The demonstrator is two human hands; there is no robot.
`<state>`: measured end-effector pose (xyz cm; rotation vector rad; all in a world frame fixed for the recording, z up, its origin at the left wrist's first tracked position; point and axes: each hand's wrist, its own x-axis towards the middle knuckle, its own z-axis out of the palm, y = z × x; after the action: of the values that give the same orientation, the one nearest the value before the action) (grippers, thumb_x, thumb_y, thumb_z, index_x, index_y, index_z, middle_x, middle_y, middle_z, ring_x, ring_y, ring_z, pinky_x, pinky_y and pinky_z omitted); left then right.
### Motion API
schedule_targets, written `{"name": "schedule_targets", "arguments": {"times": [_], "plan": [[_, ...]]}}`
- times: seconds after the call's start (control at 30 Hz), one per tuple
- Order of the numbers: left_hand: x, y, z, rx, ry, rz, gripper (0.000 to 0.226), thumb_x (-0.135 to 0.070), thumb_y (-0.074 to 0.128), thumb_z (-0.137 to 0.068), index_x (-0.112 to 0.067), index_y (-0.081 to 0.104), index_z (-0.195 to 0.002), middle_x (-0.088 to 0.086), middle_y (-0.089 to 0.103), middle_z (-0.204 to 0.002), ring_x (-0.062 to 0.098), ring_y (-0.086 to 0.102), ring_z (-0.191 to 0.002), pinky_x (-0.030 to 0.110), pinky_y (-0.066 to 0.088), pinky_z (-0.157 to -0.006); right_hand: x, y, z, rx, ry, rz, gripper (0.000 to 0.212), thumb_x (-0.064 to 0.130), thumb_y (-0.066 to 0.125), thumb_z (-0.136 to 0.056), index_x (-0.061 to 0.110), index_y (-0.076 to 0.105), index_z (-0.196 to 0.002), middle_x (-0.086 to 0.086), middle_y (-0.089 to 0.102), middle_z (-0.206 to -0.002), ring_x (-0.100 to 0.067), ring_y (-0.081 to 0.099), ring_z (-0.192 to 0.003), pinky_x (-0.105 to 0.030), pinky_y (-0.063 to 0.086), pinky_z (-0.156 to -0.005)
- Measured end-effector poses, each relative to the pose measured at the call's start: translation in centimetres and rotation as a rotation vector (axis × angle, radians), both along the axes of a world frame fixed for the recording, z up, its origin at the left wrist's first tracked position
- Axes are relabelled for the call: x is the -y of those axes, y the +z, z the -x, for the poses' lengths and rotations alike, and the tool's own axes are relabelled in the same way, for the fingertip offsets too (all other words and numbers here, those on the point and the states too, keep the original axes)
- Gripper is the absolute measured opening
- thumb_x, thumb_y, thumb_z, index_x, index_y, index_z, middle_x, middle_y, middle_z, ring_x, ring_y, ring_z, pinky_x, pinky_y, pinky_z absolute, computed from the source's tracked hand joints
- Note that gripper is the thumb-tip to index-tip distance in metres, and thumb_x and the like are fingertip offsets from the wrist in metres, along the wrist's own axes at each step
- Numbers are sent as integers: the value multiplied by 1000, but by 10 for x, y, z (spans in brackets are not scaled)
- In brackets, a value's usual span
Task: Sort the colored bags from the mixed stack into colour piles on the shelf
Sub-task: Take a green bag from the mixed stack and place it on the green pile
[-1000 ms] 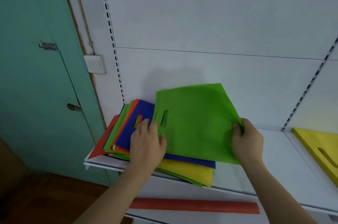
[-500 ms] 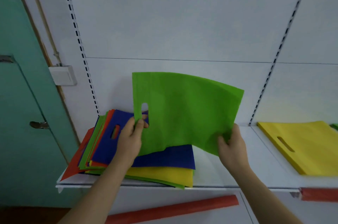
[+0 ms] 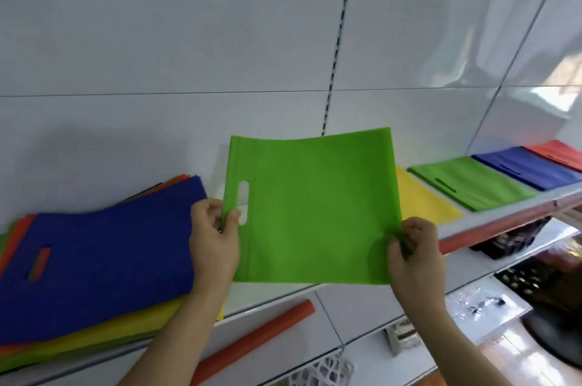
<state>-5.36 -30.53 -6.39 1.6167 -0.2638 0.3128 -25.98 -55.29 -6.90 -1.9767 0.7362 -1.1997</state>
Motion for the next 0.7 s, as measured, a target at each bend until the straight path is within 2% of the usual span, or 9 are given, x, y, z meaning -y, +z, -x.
{"name": "schedule_targets", "arguments": {"times": [0.07,0.1,0.17,0.27,0.4,0.53,0.63,0.7], "plan": [[37,-4,19,24,-71,-53,18,-10,71,-98,-23,59,-102,-5,71,-95,21,69,-91,44,55,-84,27,-3,30,-35,-57,42,40,6,63,-96,43,51,-109,24,66,-92,-1,63,-80,-34,48,-61],[55,-6,28,33,-105,-90,17,-10,70,-98,-24,62,-100,-8,71,-94,19,69,-90,41,55,-83,41,-4,46,-59,-80,85,41,3,62,-95,41,57,-108,23,66,-91,-3,62,-78,-33,48,-64],[89,-5,47,58,-152,-152,13,-11,69,-99,-23,66,-106,-10,74,-98,16,71,-93,37,55,-83,71,-8,74,-99,-118,177,39,-4,62,-93,30,69,-112,17,67,-101,-6,59,-83,-32,50,-74],[145,-1,77,99,-178,-217,17,-9,67,-100,-19,69,-113,-3,76,-106,20,71,-97,41,56,-86,116,-12,113,-154,-157,209,39,-6,61,-94,16,74,-123,10,67,-113,-8,59,-92,-15,44,-77],[231,2,130,120,-240,-267,22,-7,62,-101,-15,69,-120,7,74,-115,30,68,-105,44,54,-89,189,-15,173,-237,-212,227,44,-8,60,-92,12,73,-128,2,68,-117,-16,60,-92,-28,43,-79],[309,-2,172,125,-326,-303,36,2,58,-97,-12,66,-129,7,70,-124,25,64,-104,40,52,-89,255,-16,224,-263,-259,198,50,-10,59,-90,11,69,-134,3,63,-112,-16,56,-91,-31,42,-77],[361,-1,196,123,-370,-324,41,5,59,-95,-10,64,-133,6,67,-132,25,61,-118,42,50,-98,294,-17,249,-263,-282,160,52,-10,58,-90,10,68,-137,3,60,-110,-15,55,-91,-30,41,-76],[395,0,203,137,-383,-342,41,5,59,-95,-10,63,-133,6,65,-133,27,60,-120,45,50,-99,321,-18,258,-266,-295,142,52,-9,58,-91,11,67,-138,4,60,-113,-12,53,-92,-28,40,-77]]}}
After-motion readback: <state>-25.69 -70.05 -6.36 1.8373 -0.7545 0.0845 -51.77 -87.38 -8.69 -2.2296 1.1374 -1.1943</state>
